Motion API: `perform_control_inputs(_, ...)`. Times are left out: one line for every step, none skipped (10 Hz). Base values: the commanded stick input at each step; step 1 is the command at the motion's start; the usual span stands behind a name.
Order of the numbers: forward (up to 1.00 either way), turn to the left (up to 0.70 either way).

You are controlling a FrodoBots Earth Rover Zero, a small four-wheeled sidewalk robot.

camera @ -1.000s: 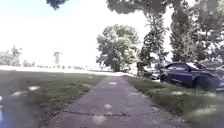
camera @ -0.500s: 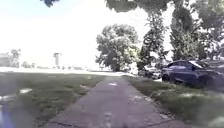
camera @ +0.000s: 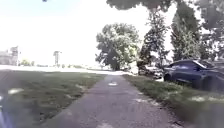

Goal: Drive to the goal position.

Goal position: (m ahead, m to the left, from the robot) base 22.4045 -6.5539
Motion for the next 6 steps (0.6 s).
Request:
perform_control_inputs(0.70, 0.00)
perform_control_inputs(0.70, 0.00)
perform_control_inputs(0.70, 0.00)
perform_control_inputs(0.70, 0.00)
perform_control_inputs(0.70, -0.10)
perform_control_inputs(0.70, -0.32)
